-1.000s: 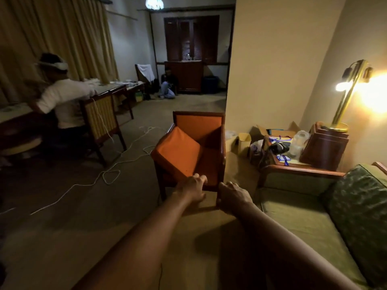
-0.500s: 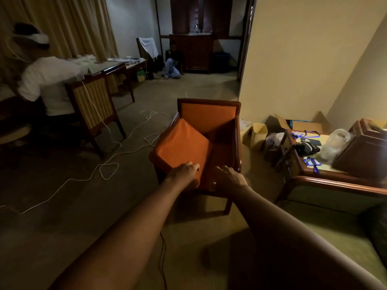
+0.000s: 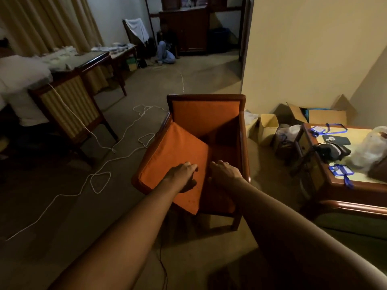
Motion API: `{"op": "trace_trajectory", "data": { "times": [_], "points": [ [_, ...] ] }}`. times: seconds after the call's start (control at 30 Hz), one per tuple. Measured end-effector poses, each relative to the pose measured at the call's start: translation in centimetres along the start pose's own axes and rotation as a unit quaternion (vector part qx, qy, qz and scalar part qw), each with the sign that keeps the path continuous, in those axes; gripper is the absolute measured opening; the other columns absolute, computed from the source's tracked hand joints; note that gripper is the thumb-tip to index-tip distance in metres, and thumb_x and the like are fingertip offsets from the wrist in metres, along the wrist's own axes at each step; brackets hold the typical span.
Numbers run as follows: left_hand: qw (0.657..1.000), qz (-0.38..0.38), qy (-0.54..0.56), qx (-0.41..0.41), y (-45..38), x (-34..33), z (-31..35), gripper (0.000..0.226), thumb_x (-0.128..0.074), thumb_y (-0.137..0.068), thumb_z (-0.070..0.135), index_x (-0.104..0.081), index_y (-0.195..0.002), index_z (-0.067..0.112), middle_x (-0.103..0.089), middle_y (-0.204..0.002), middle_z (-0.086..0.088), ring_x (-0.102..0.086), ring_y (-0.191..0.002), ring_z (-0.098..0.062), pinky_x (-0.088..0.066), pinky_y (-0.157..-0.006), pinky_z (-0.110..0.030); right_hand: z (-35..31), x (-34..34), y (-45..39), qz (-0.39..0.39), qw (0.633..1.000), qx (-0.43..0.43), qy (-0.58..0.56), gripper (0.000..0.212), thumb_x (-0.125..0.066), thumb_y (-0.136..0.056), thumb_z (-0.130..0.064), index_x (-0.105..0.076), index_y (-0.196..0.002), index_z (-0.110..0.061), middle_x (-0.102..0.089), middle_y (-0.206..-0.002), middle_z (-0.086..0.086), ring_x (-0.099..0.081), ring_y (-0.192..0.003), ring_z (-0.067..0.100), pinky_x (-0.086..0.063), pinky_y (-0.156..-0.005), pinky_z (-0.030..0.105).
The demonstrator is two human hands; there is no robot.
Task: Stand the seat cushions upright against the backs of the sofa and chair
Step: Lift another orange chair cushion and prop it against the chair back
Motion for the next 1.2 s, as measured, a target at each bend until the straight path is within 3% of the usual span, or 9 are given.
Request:
{"op": "trace_trajectory", "data": {
  "times": [0.23,0.5,0.73,1.0,1.2],
  "points": [
    [0.999,0.010,0.031,0.021,-11.1,2.6,-4.5,0.044,-0.057,-0.093,0.027,-0.046,-0.134,0.018,-0.051,-0.134,-0.009,-0.054,-0.118,-0.029,-0.049,-0.090,-0.041,1.5,2.5,-12.9,-0.042,0.999,0.000,0.019,0.051,-0.057,-0.097,-0.032,-0.042,-0.142,-0.013,-0.050,-0.138,0.013,-0.052,-0.125,0.029,-0.050,-0.095,0.041],
    [0.997,-0.011,0.054,0.047,-24.0,1.9,-16.1,0.039,-0.055,-0.094,0.022,-0.047,-0.133,0.017,-0.049,-0.136,-0.010,-0.051,-0.121,-0.032,-0.046,-0.095,-0.044,-1.4,-0.7,-28.6,-0.090,0.994,-0.019,0.059,0.053,-0.054,-0.097,-0.038,-0.038,-0.143,-0.015,-0.047,-0.141,0.011,-0.049,-0.128,0.028,-0.049,-0.096,0.042],
    [0.995,-0.085,0.053,0.027,-34.4,1.3,-23.4,0.039,-0.056,-0.093,0.022,-0.050,-0.130,0.017,-0.050,-0.135,-0.008,-0.051,-0.120,-0.030,-0.044,-0.092,-0.040,-2.0,-3.7,-39.6,-0.131,0.988,-0.088,0.000,0.053,-0.053,-0.098,-0.037,-0.038,-0.144,-0.016,-0.049,-0.139,0.010,-0.054,-0.124,0.027,-0.051,-0.094,0.040],
    [0.985,-0.167,-0.015,-0.051,-43.6,-3.9,-21.4,0.040,-0.052,-0.093,0.024,-0.048,-0.132,0.017,-0.048,-0.136,-0.006,-0.052,-0.120,-0.029,-0.044,-0.096,-0.040,4.5,-11.5,-41.7,-0.185,0.948,-0.230,-0.122,0.049,-0.053,-0.098,-0.034,-0.042,-0.143,-0.016,-0.053,-0.136,0.009,-0.055,-0.122,0.027,-0.051,-0.093,0.039],
    [0.955,-0.243,-0.085,-0.147,-48.4,-11.7,-17.0,0.044,-0.052,-0.092,0.024,-0.047,-0.135,0.018,-0.050,-0.135,-0.008,-0.050,-0.125,-0.029,-0.040,-0.101,-0.043,8.9,-19.9,-39.3,-0.225,0.885,-0.337,-0.231,0.043,-0.054,-0.098,-0.035,-0.045,-0.135,-0.017,-0.055,-0.131,0.007,-0.057,-0.117,0.025,-0.052,-0.095,0.039]
  ]
}}
Point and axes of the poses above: each hand's wrist, its own y-axis away from the middle knuckle, its own x-axis out of the back of the hand, z = x × y, the point moved 1 cm from there along -y, towards the middle knuckle
